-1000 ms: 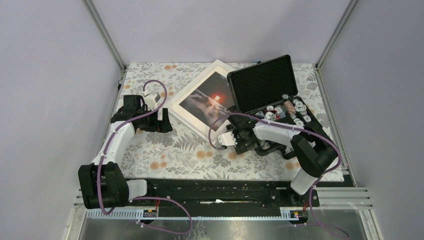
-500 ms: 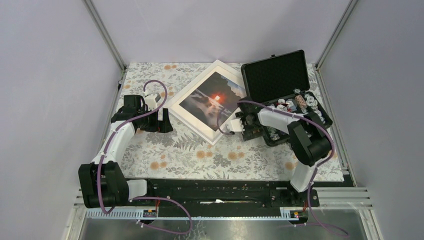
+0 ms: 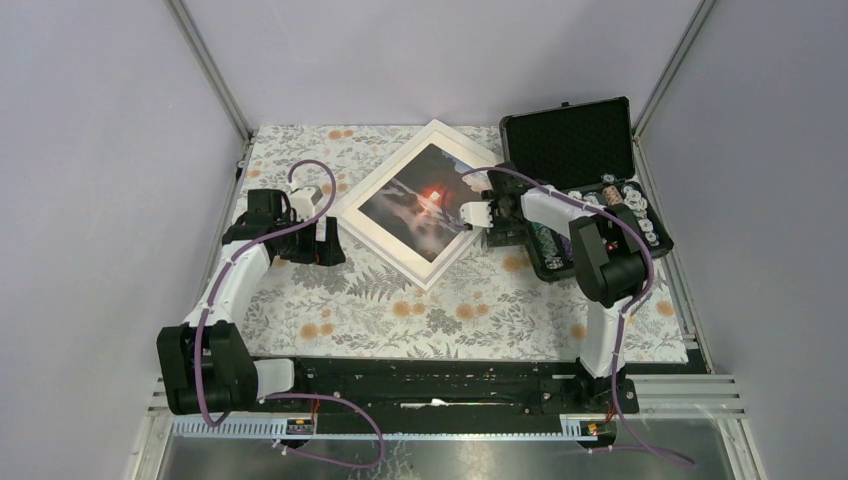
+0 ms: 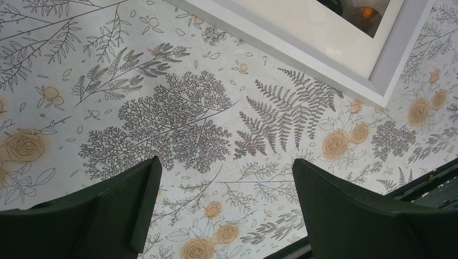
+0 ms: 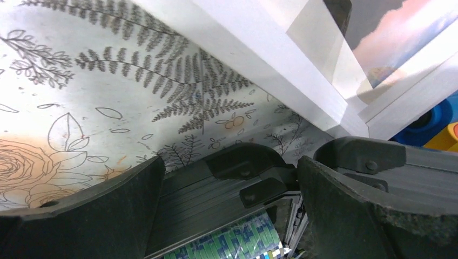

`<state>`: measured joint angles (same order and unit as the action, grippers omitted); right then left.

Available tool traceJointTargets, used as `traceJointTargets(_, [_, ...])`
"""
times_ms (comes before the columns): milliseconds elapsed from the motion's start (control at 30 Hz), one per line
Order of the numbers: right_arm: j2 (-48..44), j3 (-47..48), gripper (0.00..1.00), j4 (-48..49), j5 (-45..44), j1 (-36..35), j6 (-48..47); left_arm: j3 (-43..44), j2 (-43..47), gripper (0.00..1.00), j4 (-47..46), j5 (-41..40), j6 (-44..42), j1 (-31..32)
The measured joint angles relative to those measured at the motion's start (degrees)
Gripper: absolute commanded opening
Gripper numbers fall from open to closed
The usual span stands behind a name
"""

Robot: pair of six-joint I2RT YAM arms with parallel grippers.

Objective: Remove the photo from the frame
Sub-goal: Move the distractor to the center of the board, then turn over the photo frame at the center of the board.

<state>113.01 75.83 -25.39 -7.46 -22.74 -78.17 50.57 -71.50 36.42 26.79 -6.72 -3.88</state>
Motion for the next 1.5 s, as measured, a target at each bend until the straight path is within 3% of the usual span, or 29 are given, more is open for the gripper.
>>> traceJointTargets(267, [0.0,6.8,1.00,-4.6,8.2,1.5,13.3,9.1,-9.5,0.99,-0.1,-2.6,-5.8,1.1])
traceJointTargets(633, [-12.5,8.9,1.00,-4.9,21.3,2.5,42.6,40.3,-39.5,0.96,0.0,-7.6,-12.4,5.4])
traceJointTargets(900, [-21.8,3.3,1.00,-3.0,28.6,2.5,59.9,53.4,-52.4,0.75,0.2,-7.2,-11.3,6.8])
traceJointTargets(1100, [-25.0,-1.0,1.00,-1.2,29.5,2.5,67.3,59.1,-59.4,0.55,0.2,-7.3,-10.1,7.3])
traceJointTargets(1233, [-25.2,-1.9,1.00,-0.8,28.8,2.5,70.7,59.3,-61.6,0.34,0.6,-7.7,-10.2,7.4])
traceJointTargets(1400, [-25.3,-2.2,1.00,0.6,27.4,2.5,73.6,54.2,-59.3,0.18,-2.6,-8.1,-12.3,7.9])
traceJointTargets(1500, [-25.5,-2.5,1.00,2.2,27.4,2.5,75.4,46.8,-54.9,0.15,-5.9,-9.0,-12.6,7.7])
